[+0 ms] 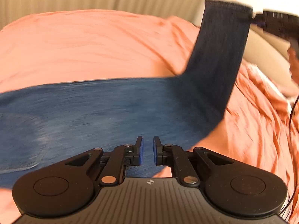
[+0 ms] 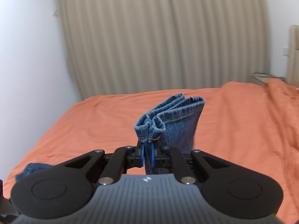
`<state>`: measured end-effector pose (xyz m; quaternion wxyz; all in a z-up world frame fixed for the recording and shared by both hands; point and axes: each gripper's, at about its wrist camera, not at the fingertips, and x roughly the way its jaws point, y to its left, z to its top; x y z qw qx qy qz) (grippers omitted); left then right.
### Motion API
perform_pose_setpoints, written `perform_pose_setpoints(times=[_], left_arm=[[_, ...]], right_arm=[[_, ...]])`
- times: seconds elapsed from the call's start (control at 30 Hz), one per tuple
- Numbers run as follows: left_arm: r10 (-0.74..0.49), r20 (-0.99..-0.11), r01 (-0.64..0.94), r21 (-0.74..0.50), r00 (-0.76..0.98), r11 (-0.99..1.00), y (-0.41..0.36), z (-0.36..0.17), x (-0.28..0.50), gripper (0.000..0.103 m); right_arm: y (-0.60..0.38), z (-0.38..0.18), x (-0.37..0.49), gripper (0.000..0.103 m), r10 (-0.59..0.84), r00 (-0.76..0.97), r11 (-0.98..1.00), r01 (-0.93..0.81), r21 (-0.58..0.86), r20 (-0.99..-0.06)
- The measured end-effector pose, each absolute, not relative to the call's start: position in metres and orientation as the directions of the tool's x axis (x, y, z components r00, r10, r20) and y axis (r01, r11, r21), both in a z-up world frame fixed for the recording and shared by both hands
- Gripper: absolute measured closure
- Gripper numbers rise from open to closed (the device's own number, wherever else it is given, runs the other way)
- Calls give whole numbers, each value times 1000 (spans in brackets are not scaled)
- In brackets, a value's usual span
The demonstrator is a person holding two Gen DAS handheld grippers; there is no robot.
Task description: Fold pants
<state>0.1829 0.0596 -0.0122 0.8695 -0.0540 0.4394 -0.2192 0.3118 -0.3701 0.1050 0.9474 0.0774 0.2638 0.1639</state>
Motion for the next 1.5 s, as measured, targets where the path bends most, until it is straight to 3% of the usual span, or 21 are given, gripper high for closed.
perform_pose_setpoints(times=[0.17,0.3,0.4,0.5,0.53,0.67,0.77,0.83,0.93,1.2,1.43,1.5], left_arm=[[-404,-735,226,-335,544,915,115,-17,177,93],[-397,-738,181,-359,546,916,146,-27,170,93],[-409,-734,166,-383,542,909,158,-36,168,85],[-433,-728,162,-414,532,896,171,-45,168,72],[-446,-723,157,-433,527,888,173,-48,169,68],[-510,-691,129,-525,512,841,171,-59,183,61],[-553,-660,103,-591,508,800,167,-68,198,48],[-586,-639,69,-644,498,762,163,-77,210,45],[-615,-622,-7,-706,485,708,157,-98,228,45],[-636,-624,-124,-751,454,648,134,-146,279,46],[-598,-664,-103,-703,449,703,111,-156,302,77],[-564,-673,-44,-660,479,750,104,-149,296,80]], right_arm=[[-276,71,315,101,443,723,897,-355,265,-530],[-202,-6,299,101,488,572,866,-415,280,-659],[-160,-67,278,100,438,446,852,-483,202,-780],[-151,-101,258,99,395,402,841,-519,151,-826],[-151,-104,258,97,392,399,843,-516,150,-829],[-147,-102,272,73,430,352,832,-512,213,-832],[-151,-94,272,66,458,324,812,-532,241,-828],[-160,-90,267,57,492,312,803,-523,285,-813],[-180,-78,266,43,537,354,802,-498,332,-766],[-260,-86,272,42,477,512,874,-363,324,-714],[-317,-91,272,42,430,598,903,-267,337,-676],[-328,-90,269,42,407,626,912,-247,326,-665]])
